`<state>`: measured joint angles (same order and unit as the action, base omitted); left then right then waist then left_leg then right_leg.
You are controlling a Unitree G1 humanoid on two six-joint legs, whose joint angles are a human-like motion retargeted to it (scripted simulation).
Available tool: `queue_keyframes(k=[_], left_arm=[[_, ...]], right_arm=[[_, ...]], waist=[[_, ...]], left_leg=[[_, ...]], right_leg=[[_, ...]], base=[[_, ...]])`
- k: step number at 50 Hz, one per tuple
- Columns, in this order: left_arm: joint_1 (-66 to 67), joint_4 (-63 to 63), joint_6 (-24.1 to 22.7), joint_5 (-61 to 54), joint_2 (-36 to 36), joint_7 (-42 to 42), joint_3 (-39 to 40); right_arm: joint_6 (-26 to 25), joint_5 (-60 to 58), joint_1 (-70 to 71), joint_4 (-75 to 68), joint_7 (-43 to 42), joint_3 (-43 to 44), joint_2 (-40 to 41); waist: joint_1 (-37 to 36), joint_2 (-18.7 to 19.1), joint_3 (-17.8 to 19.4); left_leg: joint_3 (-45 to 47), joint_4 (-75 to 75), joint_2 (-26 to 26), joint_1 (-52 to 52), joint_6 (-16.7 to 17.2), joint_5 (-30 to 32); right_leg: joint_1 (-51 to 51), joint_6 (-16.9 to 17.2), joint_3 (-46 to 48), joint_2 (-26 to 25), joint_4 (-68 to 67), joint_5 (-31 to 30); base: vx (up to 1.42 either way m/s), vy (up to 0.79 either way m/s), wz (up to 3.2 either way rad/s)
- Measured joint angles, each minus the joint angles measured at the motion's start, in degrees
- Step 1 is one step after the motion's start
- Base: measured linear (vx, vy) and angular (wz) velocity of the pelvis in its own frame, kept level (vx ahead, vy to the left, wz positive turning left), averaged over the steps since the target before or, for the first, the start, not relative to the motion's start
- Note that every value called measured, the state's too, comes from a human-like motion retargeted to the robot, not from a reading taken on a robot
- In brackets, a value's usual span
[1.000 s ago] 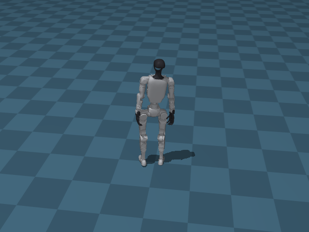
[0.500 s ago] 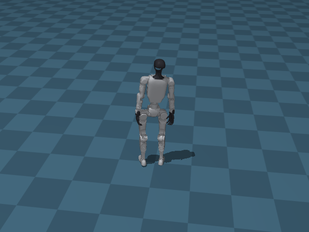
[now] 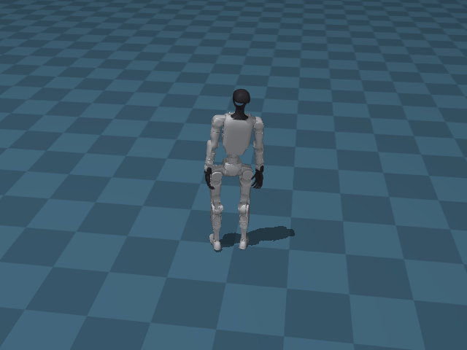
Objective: In place motions
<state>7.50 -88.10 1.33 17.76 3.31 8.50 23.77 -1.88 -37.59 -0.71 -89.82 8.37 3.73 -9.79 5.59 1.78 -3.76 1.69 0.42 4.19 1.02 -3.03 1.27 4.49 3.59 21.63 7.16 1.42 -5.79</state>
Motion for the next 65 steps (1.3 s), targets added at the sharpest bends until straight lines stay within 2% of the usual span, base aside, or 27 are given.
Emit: queue_keyframes(k=[65], left_arm=[[0.01,0.03,-0.02,0.03,0.03,-0.08,-0.01]], right_arm=[[0.06,-1.17,0.06,-0.09,0.08,-0.11,0.03]], waist=[[0.27,0.12,-0.25]], left_leg=[[-0.73,-0.27,0.38,-0.30,-0.29,-0.37]], right_leg=[[-0.23,0.03,0.82,-0.14,0.00,-0.11]], base=[[0.00,0.00,0.00]])
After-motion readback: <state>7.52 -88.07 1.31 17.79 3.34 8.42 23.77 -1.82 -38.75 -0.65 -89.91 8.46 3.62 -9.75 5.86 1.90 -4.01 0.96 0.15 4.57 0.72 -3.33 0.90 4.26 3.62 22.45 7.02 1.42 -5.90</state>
